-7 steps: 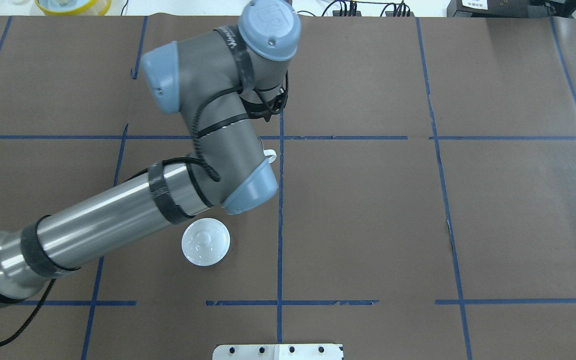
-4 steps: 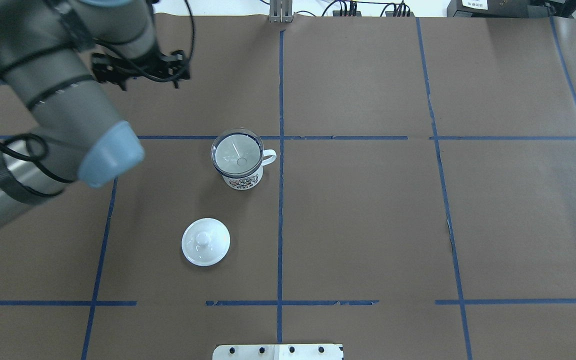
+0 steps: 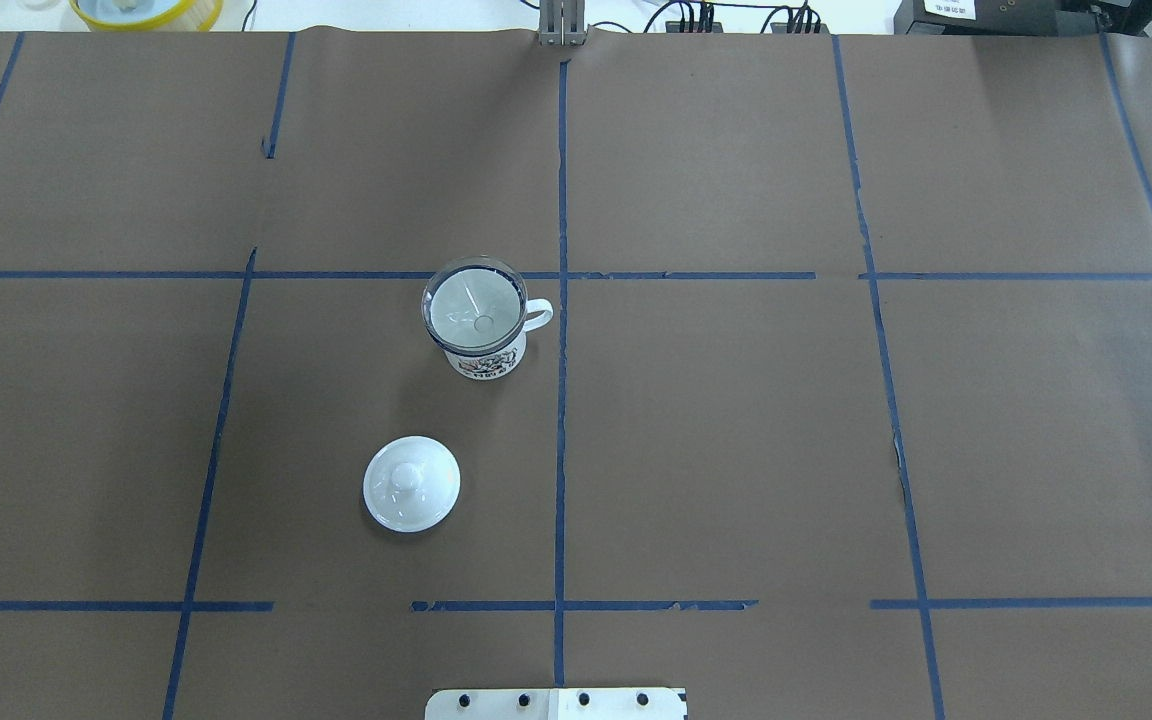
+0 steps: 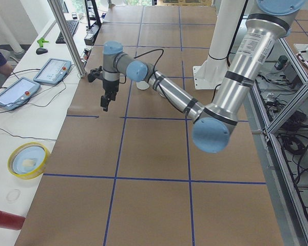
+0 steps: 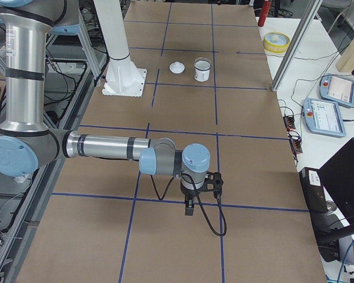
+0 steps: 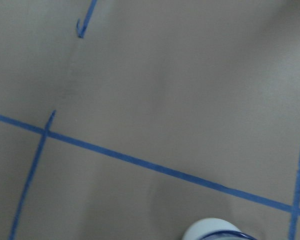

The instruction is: Place funnel on cup

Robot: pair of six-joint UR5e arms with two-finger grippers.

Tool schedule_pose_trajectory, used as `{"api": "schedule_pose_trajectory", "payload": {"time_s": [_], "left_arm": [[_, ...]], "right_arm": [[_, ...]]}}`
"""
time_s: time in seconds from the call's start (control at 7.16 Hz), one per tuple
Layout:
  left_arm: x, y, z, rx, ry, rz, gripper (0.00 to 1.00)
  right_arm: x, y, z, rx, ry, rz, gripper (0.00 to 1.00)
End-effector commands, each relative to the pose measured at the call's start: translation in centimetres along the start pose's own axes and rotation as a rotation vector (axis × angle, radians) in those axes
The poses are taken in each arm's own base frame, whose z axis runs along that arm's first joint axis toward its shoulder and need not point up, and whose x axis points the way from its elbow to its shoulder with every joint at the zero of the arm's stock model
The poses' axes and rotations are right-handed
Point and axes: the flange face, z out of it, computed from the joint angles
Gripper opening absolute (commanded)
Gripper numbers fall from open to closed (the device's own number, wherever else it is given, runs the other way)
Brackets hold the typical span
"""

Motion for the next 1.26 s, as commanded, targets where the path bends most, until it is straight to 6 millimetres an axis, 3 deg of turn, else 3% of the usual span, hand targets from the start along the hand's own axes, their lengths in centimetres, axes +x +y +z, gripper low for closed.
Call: {"api": "schedule_pose_trajectory", "payload": {"time_s": [0.0,0.14,0.28,0.56,0.98,1.12], "left_arm": [[-10.1,12.3,3.9,-0.082,0.078,-0.082,1.00],[-11.1,14.8,4.1,-0.097,0.076,-0.116,1.00],[-12.2,15.3,3.0,-0.090,0.071,-0.149,1.00],[-12.1,14.2,2.3,-0.152,0.105,-0.208,1.00],[-12.0,15.1,3.4,-0.155,0.178,-0.232,1.00],[-11.4,14.1,2.4,-0.131,0.175,-0.213,1.00]], "right_arm": [[0.0,0.0,0.0,0.000,0.000,0.000,1.00],[0.0,0.0,0.0,0.000,0.000,0.000,1.00],[0.0,0.0,0.0,0.000,0.000,0.000,1.00],[0.0,0.0,0.0,0.000,0.000,0.000,1.00],[0.0,0.0,0.0,0.000,0.000,0.000,1.00],[0.0,0.0,0.0,0.000,0.000,0.000,1.00]]}}
